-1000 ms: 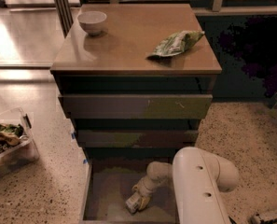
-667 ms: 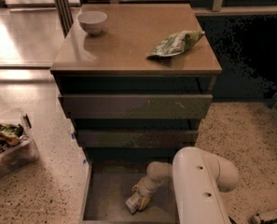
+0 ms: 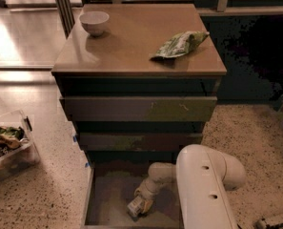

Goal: Pick blue plastic bottle from bottom drawer and place on counter

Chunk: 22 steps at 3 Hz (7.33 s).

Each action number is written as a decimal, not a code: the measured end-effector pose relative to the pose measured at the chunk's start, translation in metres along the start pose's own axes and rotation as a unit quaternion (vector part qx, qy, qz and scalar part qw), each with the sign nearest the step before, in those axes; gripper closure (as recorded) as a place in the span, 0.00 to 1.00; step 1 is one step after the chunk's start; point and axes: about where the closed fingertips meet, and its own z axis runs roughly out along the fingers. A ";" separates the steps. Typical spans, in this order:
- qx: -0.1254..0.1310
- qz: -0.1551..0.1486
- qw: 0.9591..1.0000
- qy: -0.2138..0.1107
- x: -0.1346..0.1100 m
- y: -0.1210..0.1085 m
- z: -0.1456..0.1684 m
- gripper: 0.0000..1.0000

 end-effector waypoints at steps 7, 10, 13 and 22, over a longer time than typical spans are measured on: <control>0.228 -0.211 0.946 -0.094 -0.197 -0.037 -0.329 1.00; 0.189 -0.282 0.935 -0.104 -0.276 -0.068 -0.376 1.00; 0.219 -0.387 0.895 0.019 -0.403 -0.138 -0.546 1.00; 0.118 -0.440 0.884 0.106 -0.403 -0.278 -0.678 1.00</control>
Offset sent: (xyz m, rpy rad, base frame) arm -0.0218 0.0417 0.2320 0.0676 -0.2282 0.1945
